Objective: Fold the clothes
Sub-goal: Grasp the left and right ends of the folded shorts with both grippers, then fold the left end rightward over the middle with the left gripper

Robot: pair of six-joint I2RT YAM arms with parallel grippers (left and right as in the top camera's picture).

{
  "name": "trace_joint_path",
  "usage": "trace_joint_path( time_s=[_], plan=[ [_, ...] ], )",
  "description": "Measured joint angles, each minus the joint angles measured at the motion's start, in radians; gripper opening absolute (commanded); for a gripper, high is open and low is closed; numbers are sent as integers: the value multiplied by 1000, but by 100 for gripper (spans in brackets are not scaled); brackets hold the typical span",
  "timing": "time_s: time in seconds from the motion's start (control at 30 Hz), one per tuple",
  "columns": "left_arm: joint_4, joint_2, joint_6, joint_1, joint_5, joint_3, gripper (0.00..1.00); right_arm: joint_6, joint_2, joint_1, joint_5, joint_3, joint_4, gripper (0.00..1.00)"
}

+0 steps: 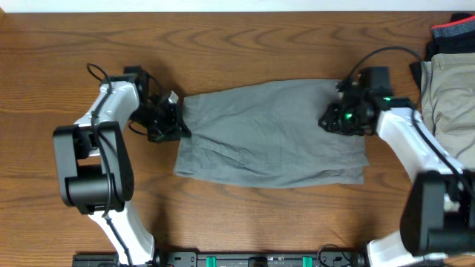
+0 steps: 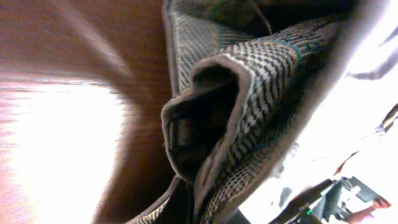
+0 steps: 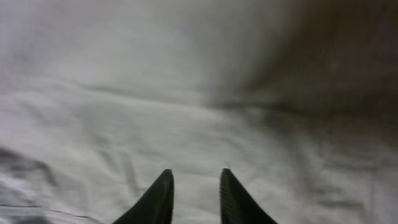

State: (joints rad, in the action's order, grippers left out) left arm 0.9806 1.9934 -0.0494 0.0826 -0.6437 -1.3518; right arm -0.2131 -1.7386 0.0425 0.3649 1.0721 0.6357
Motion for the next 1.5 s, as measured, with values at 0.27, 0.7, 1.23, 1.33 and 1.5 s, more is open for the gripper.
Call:
trace_joint_path(
  time_s=[0.27, 0.7, 1.23, 1.33, 1.5],
  plan=[
    [127, -113, 37, 12, 105, -148, 6, -66, -163, 3, 37, 21, 5, 17],
    [179, -174, 53, -37, 198, -231, 6, -76, -198, 15, 117, 42, -1, 17],
    [118, -161, 49, 36, 444, -192, 85, -76, -206, 28, 152, 42, 3, 16],
    [115, -140, 53, 61, 453, -178, 92, -76, -207, 28, 152, 42, 8, 16],
    [100, -96, 47, 119, 453, -141, 97, -76, -208, 28, 153, 44, 14, 16]
  ],
)
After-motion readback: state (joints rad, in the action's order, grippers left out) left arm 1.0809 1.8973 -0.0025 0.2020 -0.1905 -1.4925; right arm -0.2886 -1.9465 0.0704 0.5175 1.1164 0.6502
